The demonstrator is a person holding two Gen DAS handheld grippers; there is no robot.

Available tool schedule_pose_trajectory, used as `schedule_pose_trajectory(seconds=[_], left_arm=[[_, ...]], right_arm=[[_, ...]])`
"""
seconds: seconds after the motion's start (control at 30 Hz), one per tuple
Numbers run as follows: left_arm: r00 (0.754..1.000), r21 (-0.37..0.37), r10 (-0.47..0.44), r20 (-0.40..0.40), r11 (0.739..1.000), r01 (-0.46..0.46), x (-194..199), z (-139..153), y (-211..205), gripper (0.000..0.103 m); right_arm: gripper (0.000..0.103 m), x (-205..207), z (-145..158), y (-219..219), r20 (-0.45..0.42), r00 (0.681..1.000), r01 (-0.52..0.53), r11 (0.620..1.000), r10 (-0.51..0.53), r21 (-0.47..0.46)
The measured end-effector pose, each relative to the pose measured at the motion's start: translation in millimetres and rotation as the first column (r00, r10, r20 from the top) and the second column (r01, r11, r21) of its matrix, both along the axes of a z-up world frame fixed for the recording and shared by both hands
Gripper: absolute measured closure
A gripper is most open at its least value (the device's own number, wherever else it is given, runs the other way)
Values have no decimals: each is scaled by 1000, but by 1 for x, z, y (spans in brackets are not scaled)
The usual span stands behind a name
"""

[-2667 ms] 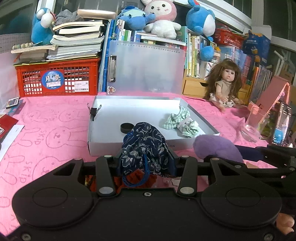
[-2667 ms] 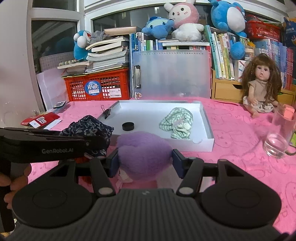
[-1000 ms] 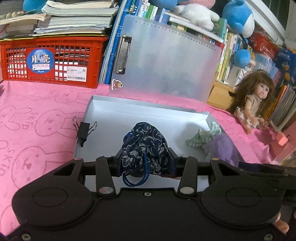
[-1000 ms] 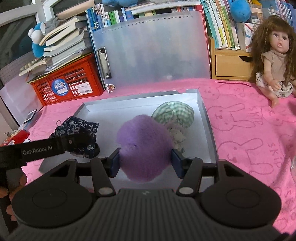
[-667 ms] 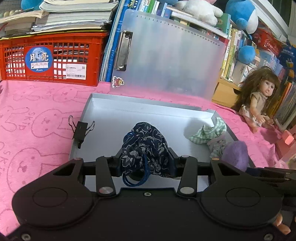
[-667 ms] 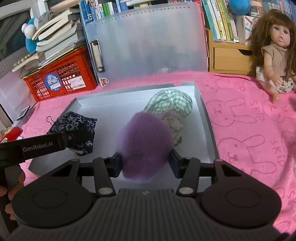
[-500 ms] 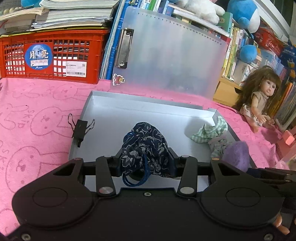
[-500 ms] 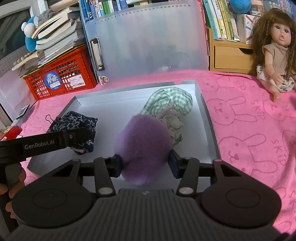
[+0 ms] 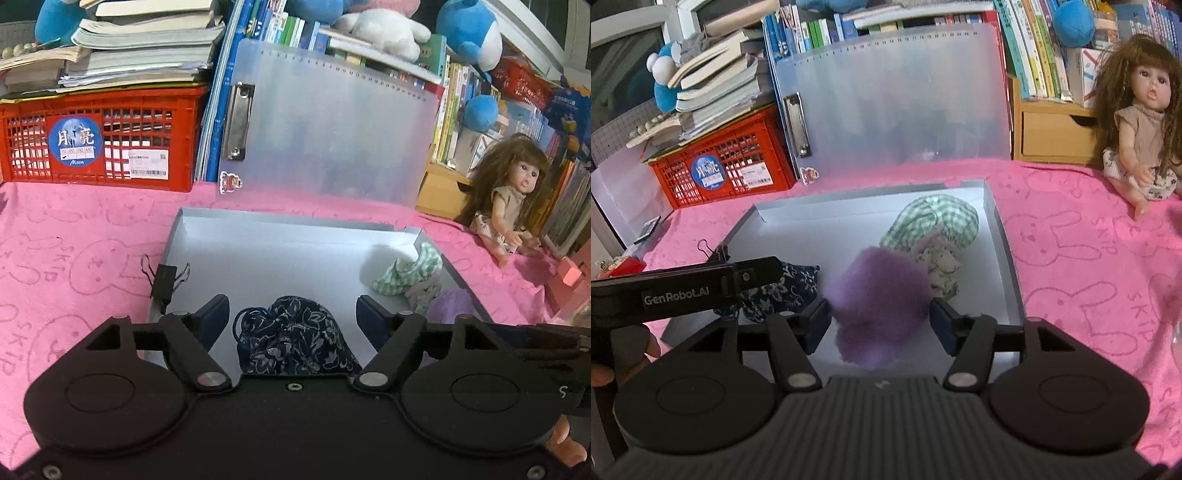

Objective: Organize objects
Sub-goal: 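Carry the purple ball with the right gripper while the left gripper carries the pouch into the box, then open the right gripper to release the ball while the left gripper releases the pouch in the box, then reach the right gripper to the white plush toy while the left gripper reaches the red crochet toy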

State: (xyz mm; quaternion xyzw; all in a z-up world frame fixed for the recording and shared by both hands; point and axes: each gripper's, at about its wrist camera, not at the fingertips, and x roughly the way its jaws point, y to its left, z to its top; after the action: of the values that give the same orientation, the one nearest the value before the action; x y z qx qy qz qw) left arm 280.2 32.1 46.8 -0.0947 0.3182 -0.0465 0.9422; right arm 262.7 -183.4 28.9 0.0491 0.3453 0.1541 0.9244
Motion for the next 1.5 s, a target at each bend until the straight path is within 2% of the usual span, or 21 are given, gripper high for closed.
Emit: schedule_pose_trajectory(seconds=[0.3, 0.67, 1.13, 1.5], left_arm=[[999, 38, -40, 33, 999, 39, -30, 18, 0, 22], [994, 35, -94, 63, 995, 92, -88, 23, -3, 21], [986, 111, -123, 109, 988, 110, -157, 8, -2, 19], [988, 120, -119, 96, 987, 107, -185, -12, 3, 16]], right_arm=[[27, -22, 19, -9, 51, 999, -8, 1000, 7, 17], [24, -68, 29, -20, 114, 993, -31, 999, 30, 6], [16, -119, 12, -24, 152, 987, -46, 998, 54, -53], [8, -143, -10, -27, 163, 986, -12, 996, 26, -87]])
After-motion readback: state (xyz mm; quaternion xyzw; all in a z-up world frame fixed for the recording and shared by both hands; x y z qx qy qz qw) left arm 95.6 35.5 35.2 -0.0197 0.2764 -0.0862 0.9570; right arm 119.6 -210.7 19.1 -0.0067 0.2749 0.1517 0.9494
